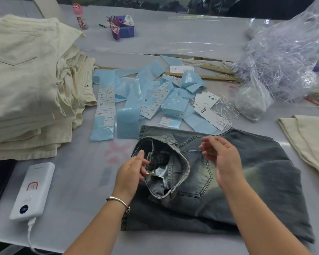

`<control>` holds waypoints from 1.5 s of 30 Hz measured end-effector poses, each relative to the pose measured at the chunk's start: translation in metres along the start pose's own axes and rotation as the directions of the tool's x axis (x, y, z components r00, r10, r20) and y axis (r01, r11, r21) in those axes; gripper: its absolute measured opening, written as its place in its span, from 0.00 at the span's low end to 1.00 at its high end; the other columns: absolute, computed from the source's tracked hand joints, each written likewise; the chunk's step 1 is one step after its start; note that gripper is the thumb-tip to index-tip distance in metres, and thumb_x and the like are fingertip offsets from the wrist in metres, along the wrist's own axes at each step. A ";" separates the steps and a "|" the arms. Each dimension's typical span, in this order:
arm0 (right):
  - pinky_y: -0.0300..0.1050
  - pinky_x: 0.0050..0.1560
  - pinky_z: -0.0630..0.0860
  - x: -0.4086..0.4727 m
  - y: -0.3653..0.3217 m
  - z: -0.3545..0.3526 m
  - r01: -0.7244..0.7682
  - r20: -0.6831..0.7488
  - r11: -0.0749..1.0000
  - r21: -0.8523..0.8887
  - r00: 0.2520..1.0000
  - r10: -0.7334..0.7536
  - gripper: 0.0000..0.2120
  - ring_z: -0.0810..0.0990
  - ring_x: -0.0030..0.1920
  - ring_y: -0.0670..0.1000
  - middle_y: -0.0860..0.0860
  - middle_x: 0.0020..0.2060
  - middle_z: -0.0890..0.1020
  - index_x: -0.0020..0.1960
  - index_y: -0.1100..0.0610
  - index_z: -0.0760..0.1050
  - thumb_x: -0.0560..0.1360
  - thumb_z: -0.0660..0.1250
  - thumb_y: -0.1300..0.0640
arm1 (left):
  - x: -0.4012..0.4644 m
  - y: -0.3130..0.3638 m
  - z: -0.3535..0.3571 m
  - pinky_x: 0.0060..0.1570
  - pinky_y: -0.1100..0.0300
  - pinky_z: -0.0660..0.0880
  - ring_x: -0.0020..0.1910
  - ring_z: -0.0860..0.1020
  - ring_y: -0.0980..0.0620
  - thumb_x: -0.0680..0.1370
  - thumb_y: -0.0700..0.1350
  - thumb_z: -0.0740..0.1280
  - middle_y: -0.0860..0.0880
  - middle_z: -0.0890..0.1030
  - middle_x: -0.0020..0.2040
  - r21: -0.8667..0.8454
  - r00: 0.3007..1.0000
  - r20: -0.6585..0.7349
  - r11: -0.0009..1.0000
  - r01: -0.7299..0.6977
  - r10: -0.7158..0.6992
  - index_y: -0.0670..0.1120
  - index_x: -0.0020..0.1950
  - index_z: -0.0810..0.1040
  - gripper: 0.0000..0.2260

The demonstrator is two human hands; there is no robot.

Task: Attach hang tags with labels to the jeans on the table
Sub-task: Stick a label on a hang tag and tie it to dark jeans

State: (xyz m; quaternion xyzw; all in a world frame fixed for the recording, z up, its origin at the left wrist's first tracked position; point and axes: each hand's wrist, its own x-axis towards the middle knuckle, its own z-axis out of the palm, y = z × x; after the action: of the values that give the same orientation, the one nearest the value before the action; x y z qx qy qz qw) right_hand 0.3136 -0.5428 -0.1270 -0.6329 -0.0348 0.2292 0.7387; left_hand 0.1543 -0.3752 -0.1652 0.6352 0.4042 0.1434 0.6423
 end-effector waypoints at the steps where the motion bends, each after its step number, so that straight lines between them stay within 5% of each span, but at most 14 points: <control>1: 0.36 0.31 0.73 0.006 -0.002 -0.003 -0.020 -0.042 0.993 -0.114 0.999 0.016 0.10 0.76 0.30 0.47 0.53 0.31 0.81 0.43 0.61 0.79 0.79 0.62 0.62 | 0.000 0.003 0.000 0.37 0.58 0.74 0.35 0.77 0.50 0.71 0.70 0.59 0.46 0.81 0.36 0.048 0.998 0.036 0.998 0.050 -0.051 0.43 0.43 0.83 0.31; 3: 0.39 0.31 0.70 0.012 -0.001 -0.002 -0.138 -0.002 0.898 -0.417 0.989 0.151 0.08 0.75 0.28 0.49 0.55 0.32 0.80 0.48 0.63 0.77 0.80 0.61 0.60 | -0.004 0.012 0.003 0.47 0.54 0.76 0.44 0.80 0.48 0.66 0.77 0.59 0.46 0.83 0.43 0.227 0.958 0.212 0.963 0.143 -0.193 0.46 0.47 0.84 0.36; 5: 0.39 0.32 0.70 0.009 0.004 0.006 -0.180 0.175 0.780 -0.600 0.921 0.347 0.09 0.77 0.30 0.50 0.56 0.35 0.82 0.53 0.62 0.76 0.80 0.62 0.56 | -0.010 0.018 0.008 0.53 0.55 0.77 0.47 0.81 0.55 0.59 0.81 0.59 0.53 0.84 0.45 0.506 0.909 0.378 0.861 -0.045 -0.174 0.51 0.49 0.84 0.39; 8: 0.39 0.38 0.76 0.002 0.009 0.027 -0.126 0.527 0.873 -0.471 0.753 0.393 0.10 0.82 0.39 0.51 0.50 0.43 0.84 0.59 0.52 0.78 0.78 0.66 0.55 | -0.020 0.022 0.019 0.50 0.57 0.78 0.44 0.80 0.62 0.60 0.75 0.67 0.57 0.84 0.43 0.665 0.902 0.428 0.697 -0.270 -0.059 0.56 0.50 0.81 0.30; 11: 0.39 0.44 0.77 0.017 0.008 0.041 -0.009 0.649 0.924 -0.381 0.710 0.274 0.11 0.81 0.45 0.49 0.49 0.46 0.83 0.59 0.49 0.79 0.78 0.66 0.57 | -0.014 0.018 0.018 0.48 0.53 0.80 0.45 0.84 0.50 0.67 0.57 0.71 0.50 0.86 0.41 0.378 0.959 0.281 0.923 -0.075 -0.037 0.50 0.47 0.85 0.15; 13: 0.36 0.41 0.76 0.036 0.011 0.044 0.048 0.526 0.916 -0.398 0.831 0.184 0.08 0.81 0.40 0.48 0.52 0.42 0.84 0.54 0.53 0.80 0.78 0.65 0.61 | 0.000 0.020 0.005 0.47 0.50 0.81 0.48 0.84 0.41 0.68 0.48 0.74 0.41 0.86 0.46 -0.064 0.902 0.353 0.956 0.288 -0.248 0.44 0.50 0.86 0.13; 15: 0.33 0.35 0.74 0.059 0.018 0.039 0.055 0.337 0.885 -0.462 0.934 0.118 0.07 0.80 0.36 0.48 0.52 0.37 0.83 0.48 0.56 0.80 0.78 0.64 0.63 | 0.009 0.011 -0.011 0.44 0.52 0.82 0.45 0.84 0.40 0.69 0.47 0.74 0.39 0.85 0.46 -0.111 0.848 0.359 0.884 0.454 -0.390 0.39 0.49 0.85 0.14; 19: 0.41 0.45 0.74 0.102 0.037 0.030 0.155 0.216 0.626 -0.765 0.976 0.021 0.05 0.79 0.43 0.46 0.44 0.40 0.81 0.46 0.50 0.78 0.76 0.66 0.59 | 0.025 -0.015 -0.031 0.39 0.60 0.73 0.38 0.79 0.53 0.70 0.59 0.73 0.53 0.80 0.34 0.638 0.967 -0.161 0.727 0.254 -0.197 0.49 0.32 0.75 0.16; 26: 0.41 0.31 0.63 0.133 0.057 0.052 0.260 0.271 0.166 -0.951 0.962 0.047 0.04 0.76 0.41 0.51 0.45 0.39 0.78 0.44 0.47 0.71 0.70 0.63 0.54 | 0.052 -0.004 -0.006 0.67 0.46 0.68 0.67 0.65 0.49 0.62 0.38 0.75 0.52 0.69 0.68 0.767 0.869 0.141 0.503 -0.398 0.474 0.52 0.70 0.71 0.37; 29: 0.43 0.37 0.66 0.151 0.057 0.055 0.218 0.222 0.249 -0.944 0.975 -0.013 0.03 0.76 0.43 0.51 0.46 0.41 0.77 0.45 0.50 0.73 0.71 0.63 0.54 | 0.077 0.017 0.014 0.75 0.48 0.50 0.77 0.56 0.52 0.66 0.39 0.67 0.55 0.65 0.76 0.687 0.780 0.369 0.417 -0.596 0.506 0.56 0.67 0.76 0.30; 32: 0.45 0.37 0.66 0.176 0.053 0.058 0.011 -0.009 0.430 -0.903 0.999 -0.045 0.09 0.74 0.41 0.52 0.50 0.45 0.78 0.47 0.56 0.73 0.74 0.64 0.51 | 0.108 0.026 0.036 0.77 0.50 0.40 0.73 0.64 0.59 0.75 0.48 0.60 0.60 0.75 0.67 0.719 0.836 0.432 0.429 -0.546 0.339 0.55 0.61 0.79 0.17; 37: 0.43 0.33 0.64 0.195 0.055 0.083 -0.138 -0.129 0.263 -0.955 0.990 0.052 0.23 0.72 0.38 0.52 0.48 0.35 0.72 0.39 0.53 0.67 0.66 0.72 0.35 | 0.154 0.037 0.071 0.62 0.54 0.66 0.39 0.76 0.52 0.78 0.54 0.60 0.53 0.78 0.35 0.892 0.923 0.250 0.302 -0.337 0.291 0.50 0.37 0.77 0.14; 42: 0.42 0.35 0.66 0.202 0.062 0.096 -0.168 -0.159 0.284 -0.944 0.986 0.054 0.18 0.75 0.39 0.53 0.49 0.38 0.77 0.41 0.53 0.72 0.68 0.73 0.40 | 0.200 0.046 0.089 0.60 0.53 0.71 0.59 0.72 0.47 0.76 0.47 0.68 0.47 0.76 0.58 0.748 0.960 0.108 0.615 -0.249 0.256 0.46 0.60 0.74 0.14; 45: 0.43 0.35 0.64 0.195 0.070 0.090 -0.102 -0.116 0.347 -0.932 0.993 -0.018 0.12 0.75 0.39 0.50 0.46 0.41 0.79 0.41 0.49 0.71 0.71 0.69 0.42 | 0.217 0.047 0.104 0.61 0.53 0.70 0.64 0.69 0.43 0.76 0.49 0.70 0.43 0.71 0.64 0.775 0.975 0.072 0.604 -0.186 0.208 0.43 0.67 0.68 0.23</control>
State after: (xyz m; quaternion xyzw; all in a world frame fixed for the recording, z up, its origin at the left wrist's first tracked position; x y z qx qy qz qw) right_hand 0.4364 -0.3786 -0.2227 -0.9530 -0.1040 0.1535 0.2398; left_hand 0.3802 -0.2893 -0.2085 0.8885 0.3618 0.0329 0.2804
